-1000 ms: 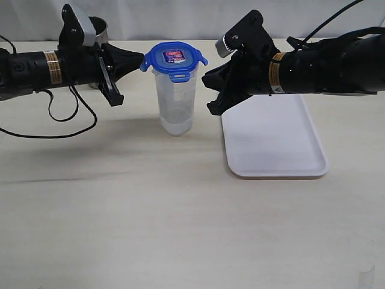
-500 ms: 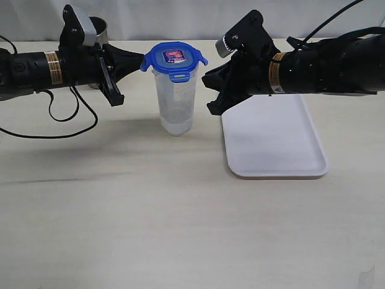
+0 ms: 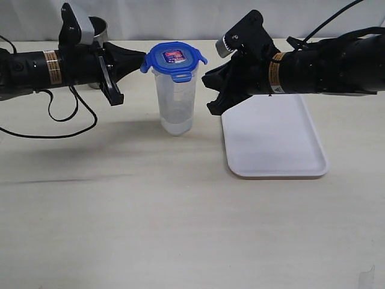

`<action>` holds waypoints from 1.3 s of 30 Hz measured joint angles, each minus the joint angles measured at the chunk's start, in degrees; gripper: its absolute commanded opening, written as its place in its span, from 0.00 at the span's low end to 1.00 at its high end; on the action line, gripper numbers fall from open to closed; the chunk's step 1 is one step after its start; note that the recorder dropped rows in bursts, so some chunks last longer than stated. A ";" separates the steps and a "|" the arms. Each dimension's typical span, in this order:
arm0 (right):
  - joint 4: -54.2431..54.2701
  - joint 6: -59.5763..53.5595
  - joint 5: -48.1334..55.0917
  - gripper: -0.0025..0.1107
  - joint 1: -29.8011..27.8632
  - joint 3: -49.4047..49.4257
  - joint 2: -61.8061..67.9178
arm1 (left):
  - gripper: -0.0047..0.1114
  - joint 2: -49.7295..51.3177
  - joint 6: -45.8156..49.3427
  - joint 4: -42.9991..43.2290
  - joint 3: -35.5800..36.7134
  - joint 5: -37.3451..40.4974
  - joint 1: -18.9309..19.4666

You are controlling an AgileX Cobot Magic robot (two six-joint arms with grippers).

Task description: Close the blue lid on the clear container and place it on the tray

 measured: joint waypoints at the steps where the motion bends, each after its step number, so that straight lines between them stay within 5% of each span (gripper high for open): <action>1: 0.00 0.00 0.00 0.06 0.00 0.00 0.00 | 0.04 0.00 -0.26 0.22 0.00 0.00 0.00; 20: 0.00 0.00 0.00 0.06 0.00 0.00 0.00 | 0.04 0.00 -2.10 2.43 0.00 0.59 0.00; 30: 0.00 0.00 0.00 0.06 0.00 0.00 0.00 | 0.04 -0.12 -3.10 -0.67 0.00 -0.07 5.48; 39: 0.00 0.00 0.00 0.06 0.00 0.00 0.00 | 0.04 -6.20 -6.65 -5.07 0.00 22.47 3.37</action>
